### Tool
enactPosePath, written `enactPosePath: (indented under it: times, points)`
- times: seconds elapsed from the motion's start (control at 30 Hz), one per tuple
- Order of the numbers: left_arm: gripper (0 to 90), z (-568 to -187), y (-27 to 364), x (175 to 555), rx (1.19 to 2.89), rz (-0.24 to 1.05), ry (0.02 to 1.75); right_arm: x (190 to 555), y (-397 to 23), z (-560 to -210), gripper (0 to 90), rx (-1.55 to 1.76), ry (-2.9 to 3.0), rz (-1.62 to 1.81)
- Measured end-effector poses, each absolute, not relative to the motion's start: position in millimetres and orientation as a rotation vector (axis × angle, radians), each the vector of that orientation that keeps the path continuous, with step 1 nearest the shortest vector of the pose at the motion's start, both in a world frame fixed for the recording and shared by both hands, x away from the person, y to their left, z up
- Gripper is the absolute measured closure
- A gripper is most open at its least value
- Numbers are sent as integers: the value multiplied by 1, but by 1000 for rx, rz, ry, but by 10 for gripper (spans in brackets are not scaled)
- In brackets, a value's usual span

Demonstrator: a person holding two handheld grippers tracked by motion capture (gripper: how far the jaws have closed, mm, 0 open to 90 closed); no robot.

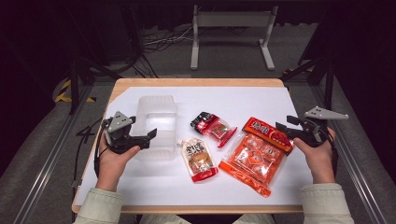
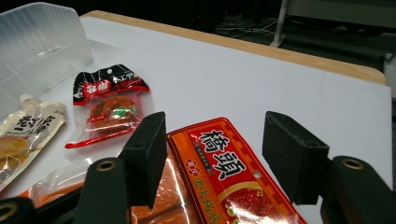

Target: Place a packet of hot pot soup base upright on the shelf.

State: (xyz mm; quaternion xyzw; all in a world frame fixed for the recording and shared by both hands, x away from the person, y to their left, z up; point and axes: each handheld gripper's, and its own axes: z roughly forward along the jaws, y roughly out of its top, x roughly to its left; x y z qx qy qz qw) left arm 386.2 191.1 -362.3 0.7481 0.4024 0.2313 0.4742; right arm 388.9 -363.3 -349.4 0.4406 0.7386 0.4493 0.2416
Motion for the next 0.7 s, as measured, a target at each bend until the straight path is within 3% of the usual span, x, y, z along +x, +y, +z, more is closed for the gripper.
enactPosePath:
  times: [0.17,0.5,0.7]
  points:
    - [104,-362,193,395,1830,599,1123,385,-372,-353,398,1276,1990,1208]
    - [110,-362,193,403,1830,594,1040,379,-399,-364,360,1350,1934,1209]
    - [115,-365,194,407,1843,583,1134,378,-413,-369,337,1418,1913,1213]
